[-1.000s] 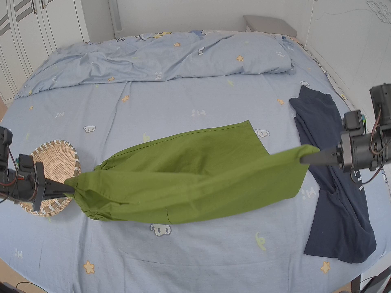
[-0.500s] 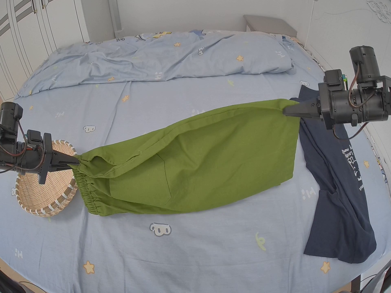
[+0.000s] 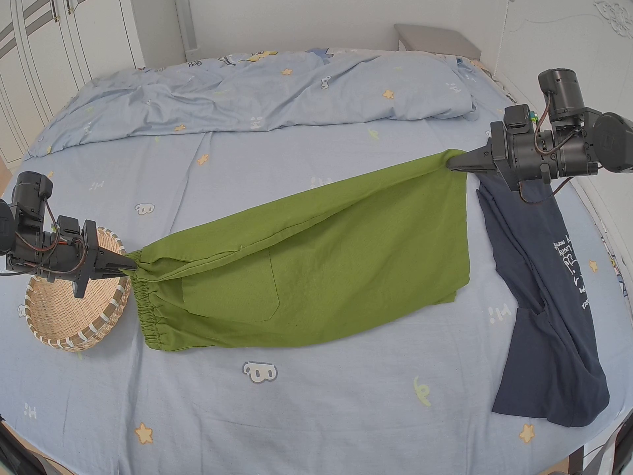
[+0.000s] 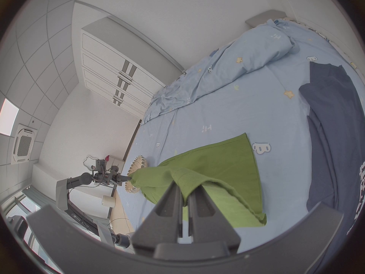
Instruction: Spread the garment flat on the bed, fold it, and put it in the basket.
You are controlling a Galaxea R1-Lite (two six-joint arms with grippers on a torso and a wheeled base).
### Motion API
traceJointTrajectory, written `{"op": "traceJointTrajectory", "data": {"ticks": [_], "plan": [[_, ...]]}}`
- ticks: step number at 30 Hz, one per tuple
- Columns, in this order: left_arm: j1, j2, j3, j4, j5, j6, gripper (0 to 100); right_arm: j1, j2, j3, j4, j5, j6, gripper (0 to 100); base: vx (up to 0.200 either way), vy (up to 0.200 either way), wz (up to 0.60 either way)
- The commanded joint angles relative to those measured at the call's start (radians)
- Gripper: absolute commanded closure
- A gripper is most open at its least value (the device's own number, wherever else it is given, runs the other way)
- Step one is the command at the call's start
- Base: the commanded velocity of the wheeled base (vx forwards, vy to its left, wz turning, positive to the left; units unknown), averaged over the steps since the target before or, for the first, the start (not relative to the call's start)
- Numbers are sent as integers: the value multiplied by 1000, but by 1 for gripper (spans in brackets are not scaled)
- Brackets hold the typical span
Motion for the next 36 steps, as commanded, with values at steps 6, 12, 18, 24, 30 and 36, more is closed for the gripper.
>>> {"op": "traceJointTrajectory", "data": {"ticks": [6,12,18,24,30,36], "plan": [[-6,76,-46,-4,-1,1,100,-10,110,-22,-20,0,-4,100,0,0,0],[-6,93,-64,-11,-2,1,100,-9,142,-18,-80,3,5,100,0,0,0],[-6,96,-61,-30,-2,-1,100,1,136,-14,-87,0,5,100,0,0,0],[-6,99,-58,-32,-2,-2,100,5,113,-6,-77,0,7,100,0,0,0],[-6,99,-52,-30,-2,1,100,5,-16,149,-96,0,-4,100,0,0,0],[-6,99,-50,-30,-2,1,100,37,-198,330,-142,3,-2,100,0,0,0]]}}
